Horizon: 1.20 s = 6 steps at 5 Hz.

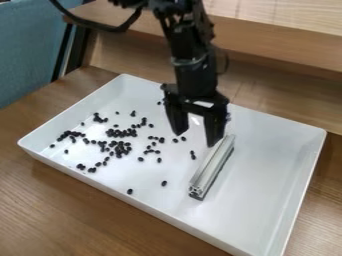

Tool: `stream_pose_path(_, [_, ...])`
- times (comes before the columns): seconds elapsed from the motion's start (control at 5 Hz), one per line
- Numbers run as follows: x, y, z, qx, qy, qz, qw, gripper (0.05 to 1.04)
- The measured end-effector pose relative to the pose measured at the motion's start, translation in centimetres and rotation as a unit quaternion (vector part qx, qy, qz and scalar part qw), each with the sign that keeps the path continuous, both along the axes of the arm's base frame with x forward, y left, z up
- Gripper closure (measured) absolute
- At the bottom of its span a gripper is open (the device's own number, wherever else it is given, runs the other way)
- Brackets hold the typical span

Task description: Sweep into pile

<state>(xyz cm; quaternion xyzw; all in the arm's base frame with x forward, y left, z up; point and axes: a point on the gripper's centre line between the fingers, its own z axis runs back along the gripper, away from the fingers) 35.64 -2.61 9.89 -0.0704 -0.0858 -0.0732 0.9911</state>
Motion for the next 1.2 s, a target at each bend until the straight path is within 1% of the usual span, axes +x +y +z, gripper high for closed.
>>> stream_pose_path(0.2, [0.0, -0.9, 0.0, 0.007, 0.003, 0.023, 0.9997, 0.085])
stream_pose_path(0.4, [-0.1, -1.0, -1.7, 0.019, 0.033, 0.041, 0.9984, 0.085])
stream_pose_path(0.6, [0.4, -1.4, -2.8, 0.038, 0.05, 0.047, 0.997, 0.085])
stream_pose_path(0.8, [0.8, -1.6, -3.9, 0.048, 0.062, 0.064, 0.9949, 0.085])
stream_pose_path(1.0, [1.3, -2.2, -5.1, 0.05, 0.071, 0.07, 0.9938, 0.085])
stream_pose_path(1.2, [1.6, -2.4, -6.2, 0.054, 0.081, 0.078, 0.9922, 0.131])
